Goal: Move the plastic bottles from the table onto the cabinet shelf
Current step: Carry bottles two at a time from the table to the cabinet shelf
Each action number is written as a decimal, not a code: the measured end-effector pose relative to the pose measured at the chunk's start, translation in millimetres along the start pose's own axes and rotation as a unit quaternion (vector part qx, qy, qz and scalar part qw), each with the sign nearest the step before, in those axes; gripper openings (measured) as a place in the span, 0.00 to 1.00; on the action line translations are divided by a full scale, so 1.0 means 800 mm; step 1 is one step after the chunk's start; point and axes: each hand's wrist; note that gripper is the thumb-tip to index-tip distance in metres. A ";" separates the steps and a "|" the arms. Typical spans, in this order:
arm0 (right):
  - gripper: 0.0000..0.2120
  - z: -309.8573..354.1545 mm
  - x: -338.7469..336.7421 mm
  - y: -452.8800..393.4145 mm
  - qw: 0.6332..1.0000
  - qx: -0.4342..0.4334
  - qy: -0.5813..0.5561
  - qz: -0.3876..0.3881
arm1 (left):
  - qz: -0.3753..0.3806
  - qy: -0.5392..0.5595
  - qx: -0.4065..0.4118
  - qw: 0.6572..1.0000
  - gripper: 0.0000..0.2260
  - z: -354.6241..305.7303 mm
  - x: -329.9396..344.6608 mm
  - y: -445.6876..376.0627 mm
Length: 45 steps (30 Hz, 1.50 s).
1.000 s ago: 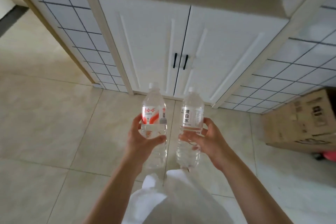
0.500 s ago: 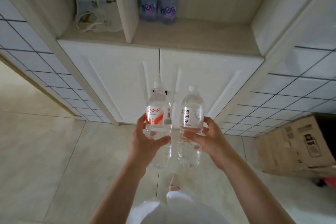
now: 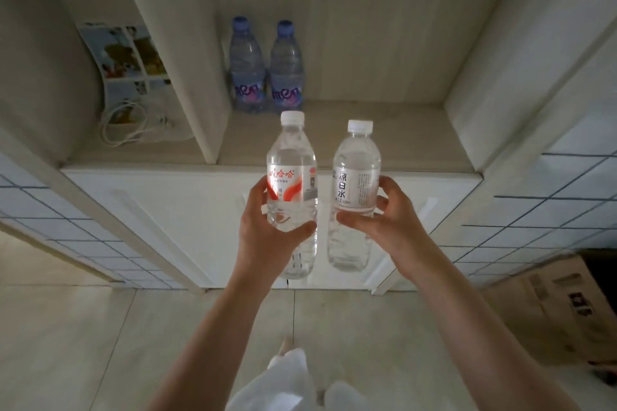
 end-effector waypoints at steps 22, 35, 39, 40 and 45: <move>0.34 0.059 0.047 -0.197 0.974 -0.166 0.052 -0.148 | -0.080 0.038 0.090 0.992 0.37 -0.024 0.017 -0.209; 0.36 0.014 0.045 -0.220 0.972 -0.190 0.063 -0.123 | -0.144 0.047 0.104 0.983 0.39 -0.004 0.044 -0.206; 0.37 -0.003 0.050 -0.218 0.965 -0.204 0.083 -0.142 | -0.126 0.016 0.101 0.987 0.39 0.003 0.038 -0.208; 0.37 -0.008 0.051 -0.217 0.966 -0.199 0.082 -0.142 | -0.118 0.000 0.095 0.988 0.38 0.006 0.036 -0.208; 0.39 -0.018 0.051 -0.216 0.968 -0.186 0.080 -0.145 | -0.139 -0.066 0.067 0.986 0.31 0.010 0.035 -0.206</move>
Point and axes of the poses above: each hand's wrist, its own y-axis away from the middle knuckle, its own x-axis out of the palm, z = x × y, and after that the axes turned 2 degrees about -x, right-handed
